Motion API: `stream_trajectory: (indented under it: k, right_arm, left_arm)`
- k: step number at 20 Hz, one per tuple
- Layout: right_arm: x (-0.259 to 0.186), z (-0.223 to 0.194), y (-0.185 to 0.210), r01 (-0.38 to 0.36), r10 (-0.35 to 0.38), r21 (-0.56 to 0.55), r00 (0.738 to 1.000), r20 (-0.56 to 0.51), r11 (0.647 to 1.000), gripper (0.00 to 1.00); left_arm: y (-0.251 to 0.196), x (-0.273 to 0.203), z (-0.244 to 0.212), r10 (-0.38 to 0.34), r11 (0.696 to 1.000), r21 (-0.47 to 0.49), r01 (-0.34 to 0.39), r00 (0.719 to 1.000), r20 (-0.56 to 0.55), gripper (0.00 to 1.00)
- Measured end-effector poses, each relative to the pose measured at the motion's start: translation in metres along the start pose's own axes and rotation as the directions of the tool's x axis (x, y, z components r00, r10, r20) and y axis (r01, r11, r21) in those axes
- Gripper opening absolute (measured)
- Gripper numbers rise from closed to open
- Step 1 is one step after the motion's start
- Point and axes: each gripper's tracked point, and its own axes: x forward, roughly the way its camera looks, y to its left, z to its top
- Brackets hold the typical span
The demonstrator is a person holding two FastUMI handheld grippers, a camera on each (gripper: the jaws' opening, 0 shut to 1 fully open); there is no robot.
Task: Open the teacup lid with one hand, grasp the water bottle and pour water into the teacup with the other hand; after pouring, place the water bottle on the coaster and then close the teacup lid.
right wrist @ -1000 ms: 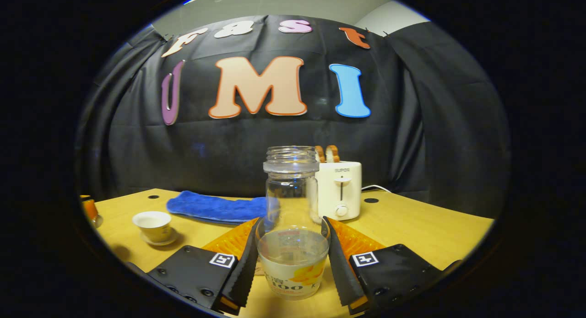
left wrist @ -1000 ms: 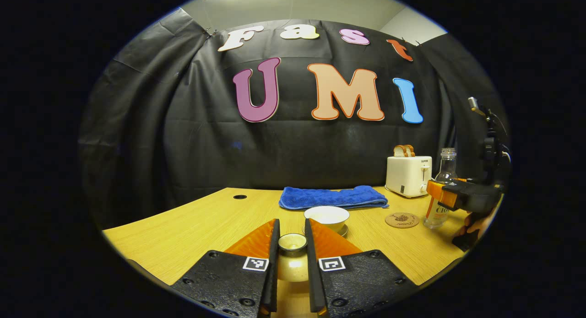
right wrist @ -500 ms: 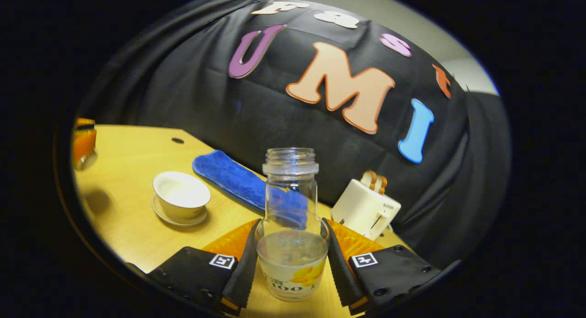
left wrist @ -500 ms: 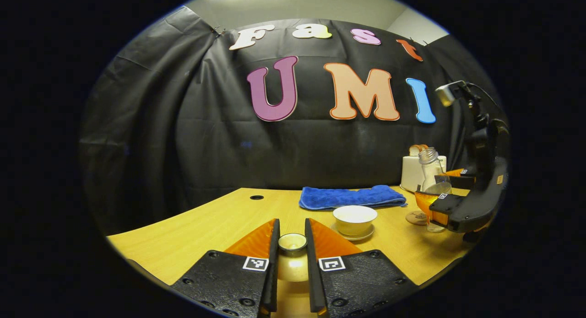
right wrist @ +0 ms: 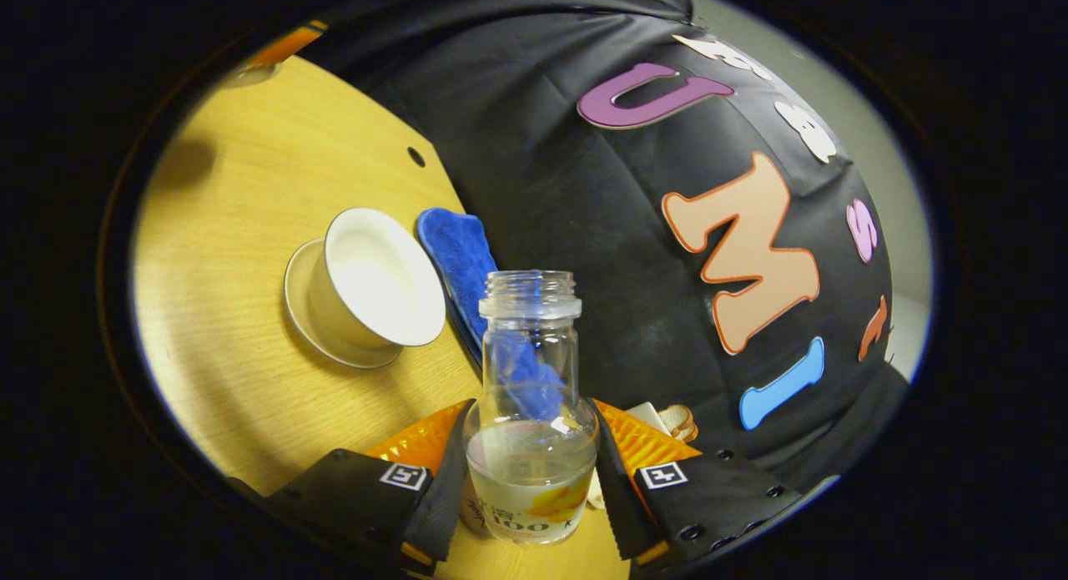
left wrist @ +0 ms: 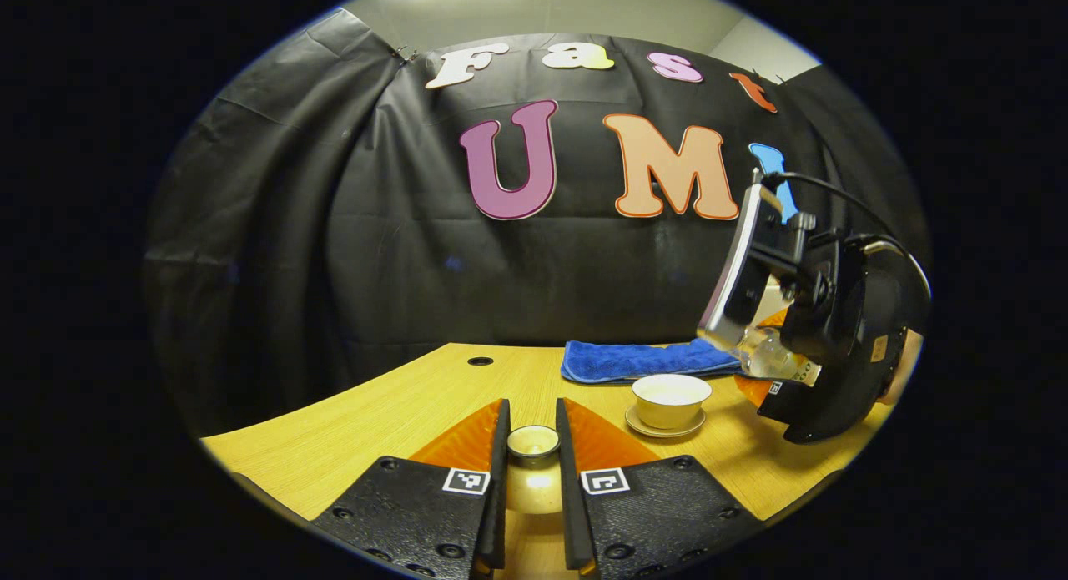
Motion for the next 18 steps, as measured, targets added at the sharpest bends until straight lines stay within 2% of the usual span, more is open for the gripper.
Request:
stream_trajectory:
  k: [4,11,18]
  right_arm:
    - [0.0032,0.0046,0.0063,0.007,-0.004,-0.144,1.0,0.021,0.99,0.77]
    - [0.0063,0.0066,0.0045,0.022,-0.008,-0.327,0.999,0.043,0.945,0.77]
    - [0.0073,0.0091,0.0,0.051,-0.017,-0.499,0.997,0.072,0.865,0.76]
  left_arm:
    - [0.0089,-0.001,-0.0004,0.01,1.0,0.001,-0.01,1.0,0.0,0.25]
    - [0.0118,-0.0008,0.0005,0.014,1.0,0.004,-0.014,1.0,0.001,0.25]
    - [0.0122,-0.0013,-0.0007,0.014,1.0,0.001,-0.014,1.0,-0.002,0.25]
